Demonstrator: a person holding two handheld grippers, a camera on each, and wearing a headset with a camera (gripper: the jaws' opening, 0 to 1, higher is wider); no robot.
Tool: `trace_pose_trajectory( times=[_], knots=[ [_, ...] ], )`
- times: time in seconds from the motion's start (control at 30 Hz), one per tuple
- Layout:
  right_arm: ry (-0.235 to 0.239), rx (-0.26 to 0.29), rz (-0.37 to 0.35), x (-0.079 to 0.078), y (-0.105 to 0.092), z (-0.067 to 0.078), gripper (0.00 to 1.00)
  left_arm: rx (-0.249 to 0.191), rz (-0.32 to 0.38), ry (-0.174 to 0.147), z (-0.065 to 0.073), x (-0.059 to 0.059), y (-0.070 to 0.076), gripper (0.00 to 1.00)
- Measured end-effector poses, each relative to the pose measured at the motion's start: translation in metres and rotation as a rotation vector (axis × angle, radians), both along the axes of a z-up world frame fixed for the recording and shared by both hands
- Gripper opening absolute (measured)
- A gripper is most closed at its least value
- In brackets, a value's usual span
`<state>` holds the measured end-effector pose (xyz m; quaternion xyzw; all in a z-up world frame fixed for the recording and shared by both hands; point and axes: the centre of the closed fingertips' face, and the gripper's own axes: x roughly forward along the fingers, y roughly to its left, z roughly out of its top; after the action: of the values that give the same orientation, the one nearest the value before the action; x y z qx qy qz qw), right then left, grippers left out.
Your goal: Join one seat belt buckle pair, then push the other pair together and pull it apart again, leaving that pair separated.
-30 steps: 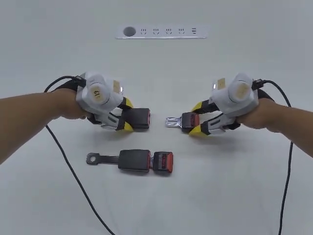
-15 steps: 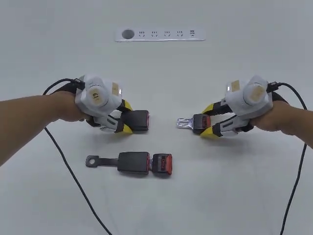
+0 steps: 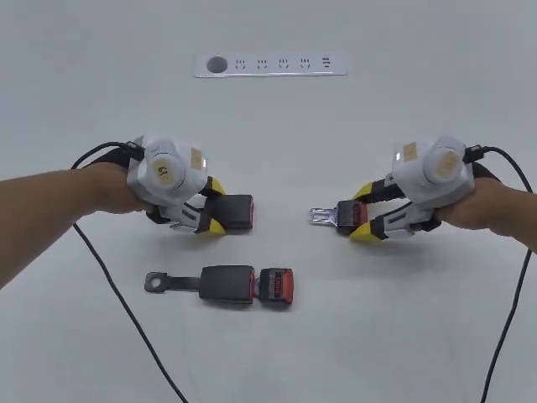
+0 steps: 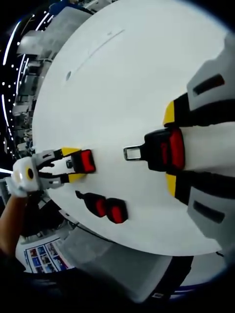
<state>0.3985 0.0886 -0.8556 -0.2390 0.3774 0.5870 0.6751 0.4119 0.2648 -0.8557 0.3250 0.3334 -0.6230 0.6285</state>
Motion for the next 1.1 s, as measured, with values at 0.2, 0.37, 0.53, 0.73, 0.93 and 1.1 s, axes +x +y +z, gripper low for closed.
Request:
trace_pose_trajectory(
  times=[0.2, 0.37, 0.53, 0.73, 0.93, 1.1],
  knots=[
    [-0.001, -0.027, -0.055, -0.001, -0.003, 0.0, 0.36, 0.028, 0.062, 0.024, 0.0, -0.003, 0.002, 0.46],
    [-0.038, 0.033, -0.144, 0.006, -0.005, 0.013, 0.51, -0.014, 0.167, -0.011, 0.013, 0.008, 0.004, 0.65],
    [-0.094, 0.075, -0.221, 0.009, -0.007, 0.026, 0.69, -0.089, 0.261, -0.03, 0.031, 0.01, 0.007, 0.76],
    [-0.196, 0.163, -0.364, 0.007, 0.0, 0.049, 0.79, -0.165, 0.435, -0.013, 0.049, 0.004, 0.015, 0.94],
    [-0.254, 0.206, -0.485, -0.001, 0.009, 0.058, 0.9, -0.243, 0.566, -0.014, 0.067, -0.011, 0.029, 1.0],
    [-0.293, 0.243, -0.537, -0.013, 0.022, 0.067, 0.93, -0.296, 0.647, -0.027, 0.08, -0.023, 0.041, 1.0]
  ],
)
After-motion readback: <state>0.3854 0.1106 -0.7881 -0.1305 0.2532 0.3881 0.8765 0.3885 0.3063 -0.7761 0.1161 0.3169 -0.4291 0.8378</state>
